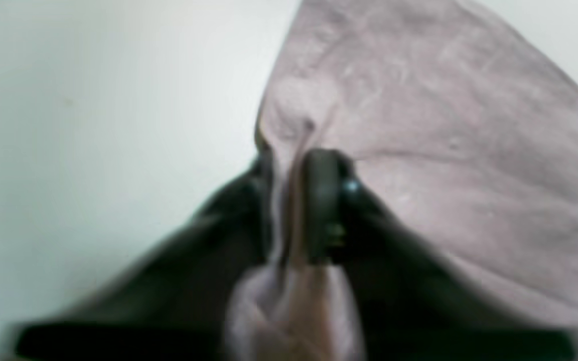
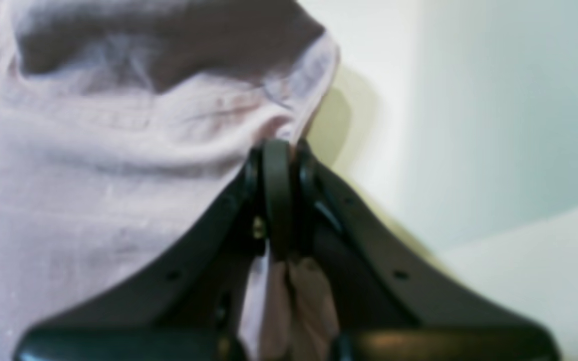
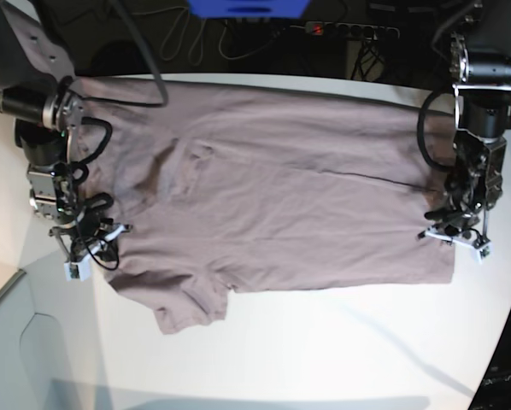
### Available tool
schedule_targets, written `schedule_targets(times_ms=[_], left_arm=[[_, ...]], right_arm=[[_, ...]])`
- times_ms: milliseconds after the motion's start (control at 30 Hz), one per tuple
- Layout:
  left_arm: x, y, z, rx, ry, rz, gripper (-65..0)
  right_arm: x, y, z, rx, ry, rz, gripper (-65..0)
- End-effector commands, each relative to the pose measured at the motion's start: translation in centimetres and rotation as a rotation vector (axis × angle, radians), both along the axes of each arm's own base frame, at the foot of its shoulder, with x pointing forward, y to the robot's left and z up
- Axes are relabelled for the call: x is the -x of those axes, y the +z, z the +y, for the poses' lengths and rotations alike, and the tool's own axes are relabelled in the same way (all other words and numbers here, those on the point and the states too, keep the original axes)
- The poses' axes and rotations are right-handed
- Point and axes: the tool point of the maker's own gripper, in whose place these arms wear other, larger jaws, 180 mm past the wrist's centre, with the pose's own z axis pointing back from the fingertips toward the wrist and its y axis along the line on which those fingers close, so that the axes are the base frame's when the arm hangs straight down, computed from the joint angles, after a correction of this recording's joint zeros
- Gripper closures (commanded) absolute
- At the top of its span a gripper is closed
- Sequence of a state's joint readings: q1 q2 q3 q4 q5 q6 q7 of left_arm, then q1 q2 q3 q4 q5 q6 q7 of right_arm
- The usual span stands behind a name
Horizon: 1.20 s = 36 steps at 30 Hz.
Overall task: Layout the t-shirt on the table in an organized manner, then fold the t-shirt properly
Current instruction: 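Move both grippers along the shirt sides and grasp the hem edge, then fold the hem edge with both grippers over toward the collar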
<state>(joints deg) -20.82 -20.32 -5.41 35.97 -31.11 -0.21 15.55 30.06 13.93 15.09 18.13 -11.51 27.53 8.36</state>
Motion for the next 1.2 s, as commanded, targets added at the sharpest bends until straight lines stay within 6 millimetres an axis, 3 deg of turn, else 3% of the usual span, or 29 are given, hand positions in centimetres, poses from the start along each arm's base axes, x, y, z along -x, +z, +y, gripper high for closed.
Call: schedule_targets(times_ms=[0, 133, 300, 467, 600, 767, 933, 1167], left_arm=[[-1.1, 1.4, 0.8, -0.012, 0.002, -0.031, 0.0], [-1.4, 1.9, 0.7, -0.001, 0.008, -0.048, 0.0], [-2.5, 4.8, -0.9, -0.019, -0.052, -0.146, 0.0], [-2.3, 7.3, -2.5, -0.041, -0.105, -0.228, 0.0], [-0.9, 7.2, -3.3, -0.046, -0.128, -0.232, 0.0], [1.4, 6.3, -1.4, -0.013, -0.037, -0.232, 0.0], [3.7, 5.0, 0.3, -0.001, 0.034, -0.205, 0.0], [4.8, 4.0, 0.4, -0.001, 0.036, -0.178, 0.0]], right_arm=[[0.1, -0.2, -0.3, 0.016, 0.007, 0.024, 0.0], [-0.1, 0.3, -1.0, -0.004, -0.034, -0.002, 0.0], [-0.4, 3.2, -3.8, 0.014, -0.112, -0.145, 0.0], [0.8, 5.6, -3.8, 0.053, -0.103, -0.247, 0.0], [2.3, 8.3, -2.5, 0.042, -0.065, -0.341, 0.0], [5.1, 10.4, -2.0, 0.1, -0.048, -0.402, 0.0], [9.5, 10.4, -1.9, 0.09, -0.064, -0.405, 0.0], [13.3, 6.1, -2.3, 0.037, -0.089, -0.284, 0.0]])
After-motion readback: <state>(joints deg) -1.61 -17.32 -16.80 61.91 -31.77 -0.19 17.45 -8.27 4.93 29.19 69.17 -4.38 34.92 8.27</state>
